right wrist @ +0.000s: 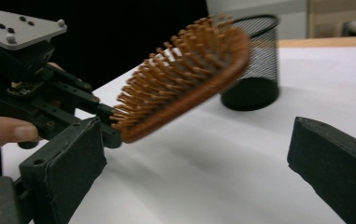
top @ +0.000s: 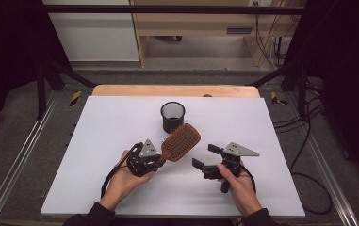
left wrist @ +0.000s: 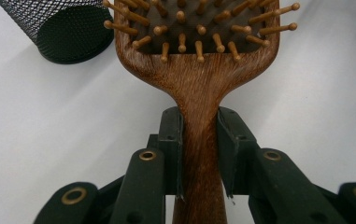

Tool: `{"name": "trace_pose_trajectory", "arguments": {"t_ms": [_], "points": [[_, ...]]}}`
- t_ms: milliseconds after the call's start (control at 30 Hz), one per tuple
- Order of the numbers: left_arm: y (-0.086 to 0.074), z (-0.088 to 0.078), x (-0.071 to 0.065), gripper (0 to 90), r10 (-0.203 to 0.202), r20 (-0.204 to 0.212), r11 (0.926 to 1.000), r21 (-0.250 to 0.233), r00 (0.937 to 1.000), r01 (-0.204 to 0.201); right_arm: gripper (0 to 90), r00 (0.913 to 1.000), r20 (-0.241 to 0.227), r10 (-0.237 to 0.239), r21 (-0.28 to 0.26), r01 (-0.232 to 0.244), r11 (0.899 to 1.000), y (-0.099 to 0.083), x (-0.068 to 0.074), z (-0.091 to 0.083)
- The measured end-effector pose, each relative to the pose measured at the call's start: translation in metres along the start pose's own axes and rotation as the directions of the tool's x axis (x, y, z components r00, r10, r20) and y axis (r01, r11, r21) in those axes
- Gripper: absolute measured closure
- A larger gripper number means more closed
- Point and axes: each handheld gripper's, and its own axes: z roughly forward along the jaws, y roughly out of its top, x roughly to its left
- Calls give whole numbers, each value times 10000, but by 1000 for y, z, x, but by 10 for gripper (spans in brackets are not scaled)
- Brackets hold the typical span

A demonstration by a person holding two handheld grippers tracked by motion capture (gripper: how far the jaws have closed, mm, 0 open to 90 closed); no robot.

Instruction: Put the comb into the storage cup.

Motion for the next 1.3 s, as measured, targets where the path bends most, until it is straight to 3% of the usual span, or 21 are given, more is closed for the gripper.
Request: {"name": "trace_pose_trajectory", "arguments": {"t_ms": [300, 533, 900, 1300], "points": [[2, 0, -12, 731, 223, -46, 9994, -281, 9997, -224, 57, 9993, -318, 179, 229, -172, 9996, 2, 8, 21], [1, 1, -18, 731, 231, -6, 9985, -502, 9997, -231, 65, 9951, -569, 806, 34, -805, 9967, 7, 7, 28], [2, -1, -28, 731, 485, -163, 9958, -771, 9987, -496, 80, 9901, -671, 1230, -404, -1259, 9912, 17, 4, 25], [2, 1, -33, 731, 546, -291, 9948, -843, 9981, -569, 111, 9779, -802, 1929, -678, -1984, 9778, 21, 0, 21]]}}
